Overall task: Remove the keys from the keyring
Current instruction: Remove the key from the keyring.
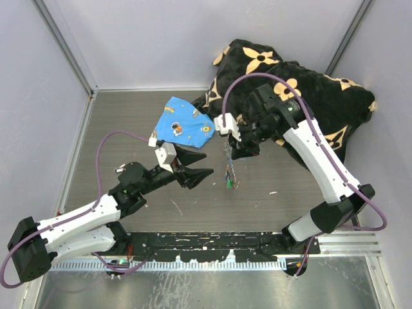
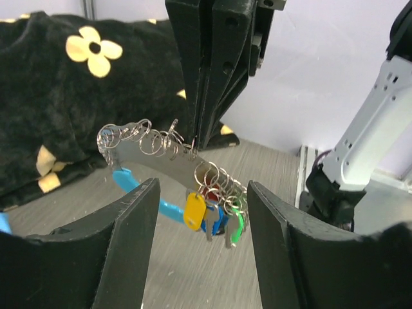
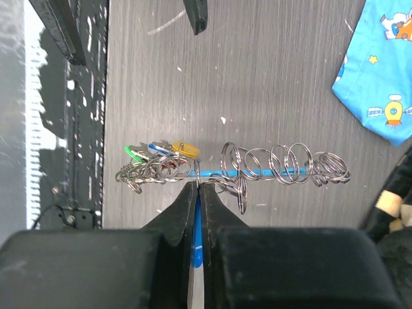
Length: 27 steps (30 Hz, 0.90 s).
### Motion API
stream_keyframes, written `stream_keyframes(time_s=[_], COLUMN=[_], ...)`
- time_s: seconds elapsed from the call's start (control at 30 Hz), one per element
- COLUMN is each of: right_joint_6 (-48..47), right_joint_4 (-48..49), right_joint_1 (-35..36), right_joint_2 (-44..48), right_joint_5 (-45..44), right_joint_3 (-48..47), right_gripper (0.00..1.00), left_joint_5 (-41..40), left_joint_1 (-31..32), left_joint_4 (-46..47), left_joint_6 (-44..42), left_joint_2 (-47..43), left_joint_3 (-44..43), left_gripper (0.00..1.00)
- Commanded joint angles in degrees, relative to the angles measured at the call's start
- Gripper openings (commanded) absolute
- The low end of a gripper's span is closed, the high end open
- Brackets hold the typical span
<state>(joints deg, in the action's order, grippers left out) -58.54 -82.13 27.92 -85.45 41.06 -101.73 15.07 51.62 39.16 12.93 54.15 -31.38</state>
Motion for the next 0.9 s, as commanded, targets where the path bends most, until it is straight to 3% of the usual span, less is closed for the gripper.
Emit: stream_keyframes(time_s=[0.0, 0.2, 0.37, 0.87], right_joint_6=[-0.8, -0.7, -0.68, -0.79], right_joint_4=[-1.38, -1.37, -1.37, -1.37], right_joint_1=[5.18, 7.91, 8.01, 8.03], right_joint_2=[0.39, -0.65, -0.81, -0.42], right_joint_5=[-11.49, -14.56, -12.64, -10.15], right_joint_3=[-4.12, -4.8, -4.45, -2.92], right_gripper=[0.02, 0.02, 0.01, 0.01], left_joint_5=[3.36, 3.97, 7.37, 7.58], left_joint_1=[-0.35, -0.37, -0.25, 0.09], left_joint_4=[-8.57, 2.91, 17.92, 21.06], left_joint_6=[-5.18, -3.16, -3.17, -3.1], left_joint_2=[-1.67, 4.13, 12.14, 21.48], left_joint_3=[-2.28, -1.7, -2.17, -6.18], left_gripper=[0.59, 0.58, 0.45, 0.37])
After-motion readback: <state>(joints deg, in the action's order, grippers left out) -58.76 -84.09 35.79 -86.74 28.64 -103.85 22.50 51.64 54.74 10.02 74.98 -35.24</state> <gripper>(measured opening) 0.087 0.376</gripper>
